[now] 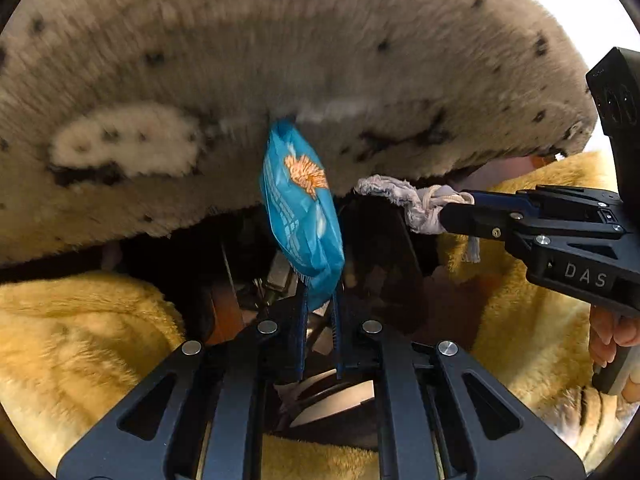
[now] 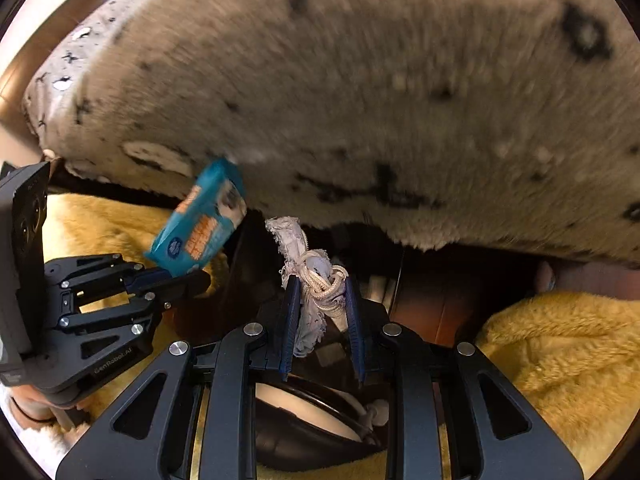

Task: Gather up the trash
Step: 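Lower both tools to the bin and open them to drop the packet and cord, then grasp the pink-yellow fuzzy toy with the left tool while the right tool grasps the black spool, then lower both tools below the bed edge and open them over the bin, then grasp the round pink-lid tin with the left tool while the right tool grasps the green tube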

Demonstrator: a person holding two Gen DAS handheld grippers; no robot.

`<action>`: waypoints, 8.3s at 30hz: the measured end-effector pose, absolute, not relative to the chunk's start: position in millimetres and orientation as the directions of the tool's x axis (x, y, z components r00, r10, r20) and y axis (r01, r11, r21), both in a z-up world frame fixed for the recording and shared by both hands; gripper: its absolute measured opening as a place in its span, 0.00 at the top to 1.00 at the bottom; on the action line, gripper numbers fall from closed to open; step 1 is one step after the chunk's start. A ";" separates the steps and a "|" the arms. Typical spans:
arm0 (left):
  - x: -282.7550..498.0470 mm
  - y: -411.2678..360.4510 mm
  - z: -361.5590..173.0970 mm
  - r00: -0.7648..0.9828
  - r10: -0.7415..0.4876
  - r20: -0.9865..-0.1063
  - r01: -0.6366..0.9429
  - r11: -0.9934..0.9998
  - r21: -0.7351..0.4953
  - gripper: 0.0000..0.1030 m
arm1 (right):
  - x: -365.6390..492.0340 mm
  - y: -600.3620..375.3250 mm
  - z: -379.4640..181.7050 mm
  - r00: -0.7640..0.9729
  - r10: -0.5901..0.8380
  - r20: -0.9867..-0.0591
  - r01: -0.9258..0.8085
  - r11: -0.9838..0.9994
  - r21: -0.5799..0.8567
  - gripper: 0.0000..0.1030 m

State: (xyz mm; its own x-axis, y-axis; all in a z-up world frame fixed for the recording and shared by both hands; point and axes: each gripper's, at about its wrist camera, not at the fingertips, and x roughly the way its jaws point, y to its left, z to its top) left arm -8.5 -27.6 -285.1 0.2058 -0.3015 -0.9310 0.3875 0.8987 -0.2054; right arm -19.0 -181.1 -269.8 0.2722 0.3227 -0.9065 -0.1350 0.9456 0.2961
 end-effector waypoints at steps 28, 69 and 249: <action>-7.2 -18.1 -285.3 0.223 -0.261 -0.939 0.360 0.918 -0.169 0.32 | -8.3 -186.2 -268.3 0.316 0.280 -0.907 -0.096 0.960 0.263 0.20; 207.9 -52.2 -114.2 0.655 -0.251 -0.713 0.299 0.952 -0.061 0.16 | 195.6 -351.2 -115.9 0.723 -0.122 -0.680 0.264 0.958 0.109 0.07; 295.9 13.5 -131.9 0.630 -0.088 -0.771 0.115 0.993 -0.020 0.35 | 243.7 -257.3 -133.5 0.648 0.002 -0.762 -0.016 1.000 -0.011 0.58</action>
State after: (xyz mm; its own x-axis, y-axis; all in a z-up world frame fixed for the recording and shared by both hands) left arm 295.9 13.5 -131.9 0.6302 -0.0883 -0.7714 0.1146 0.9932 -0.0201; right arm 243.7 -257.3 -133.5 0.6476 0.0020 -0.7620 -0.0156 0.9998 -0.0106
